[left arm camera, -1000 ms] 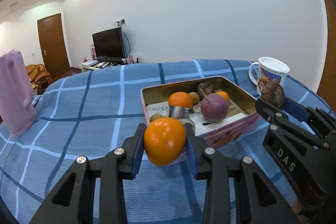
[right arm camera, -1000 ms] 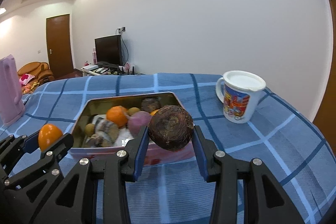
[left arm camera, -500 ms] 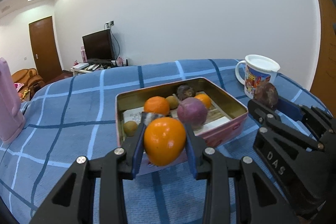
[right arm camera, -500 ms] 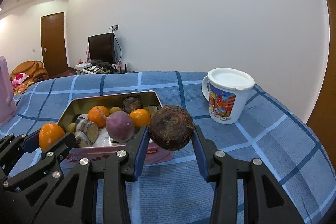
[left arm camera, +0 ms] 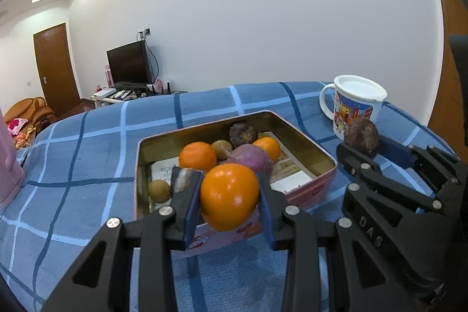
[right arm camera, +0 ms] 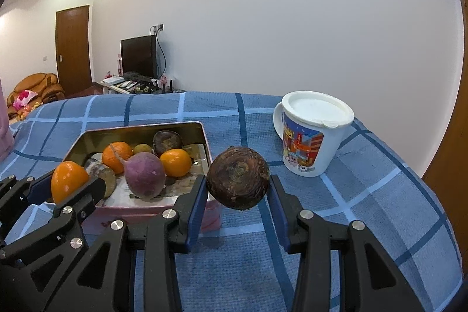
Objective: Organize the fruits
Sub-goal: 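Carry the orange and brown taro over the tin box with both tools, then lower both tools into the tin with the orange and taro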
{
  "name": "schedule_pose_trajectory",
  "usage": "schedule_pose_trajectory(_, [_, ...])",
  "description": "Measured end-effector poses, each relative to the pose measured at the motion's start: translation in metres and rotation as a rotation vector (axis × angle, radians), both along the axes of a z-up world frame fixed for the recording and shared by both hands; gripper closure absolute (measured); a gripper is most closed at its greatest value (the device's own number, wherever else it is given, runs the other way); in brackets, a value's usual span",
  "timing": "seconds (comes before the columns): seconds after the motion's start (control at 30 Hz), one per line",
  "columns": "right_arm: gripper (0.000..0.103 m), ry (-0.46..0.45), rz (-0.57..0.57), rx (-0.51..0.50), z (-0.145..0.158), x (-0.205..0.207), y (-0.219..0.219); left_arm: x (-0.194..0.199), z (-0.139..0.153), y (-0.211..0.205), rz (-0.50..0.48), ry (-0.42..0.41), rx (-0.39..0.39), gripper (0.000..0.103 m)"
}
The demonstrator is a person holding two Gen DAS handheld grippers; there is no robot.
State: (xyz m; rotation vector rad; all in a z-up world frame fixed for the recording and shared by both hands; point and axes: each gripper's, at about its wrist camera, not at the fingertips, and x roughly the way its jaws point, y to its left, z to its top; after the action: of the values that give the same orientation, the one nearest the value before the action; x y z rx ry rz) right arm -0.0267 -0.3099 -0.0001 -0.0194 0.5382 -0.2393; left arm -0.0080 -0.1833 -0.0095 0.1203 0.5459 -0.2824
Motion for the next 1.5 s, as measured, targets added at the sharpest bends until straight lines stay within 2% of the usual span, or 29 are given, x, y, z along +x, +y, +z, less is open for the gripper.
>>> schedule_pose_trajectory(0.2, [0.059,-0.001,0.018,0.010,0.000,0.012,-0.002,0.017,-0.002,0.002,0.018,0.035,-0.032,0.065])
schedule_pose_trajectory(0.67, [0.059,-0.022,0.063,0.095,0.005,0.051,-0.003,0.057,0.000,0.018,0.085,0.052,-0.077,0.065])
schedule_pose_trajectory(0.9, [0.059,-0.032,0.088,0.142,0.008,0.067,0.003,0.071,-0.007,0.023,0.101,0.070,-0.078,0.065])
schedule_pose_trajectory(1.23, [0.059,-0.013,0.162,0.174,0.005,0.089,0.014,0.088,-0.009,0.029,0.102,0.108,-0.102,0.065])
schedule_pose_trajectory(1.5, [0.059,0.035,0.202,0.201,0.000,0.106,0.020,0.096,-0.012,0.036,0.112,0.129,-0.104,0.066])
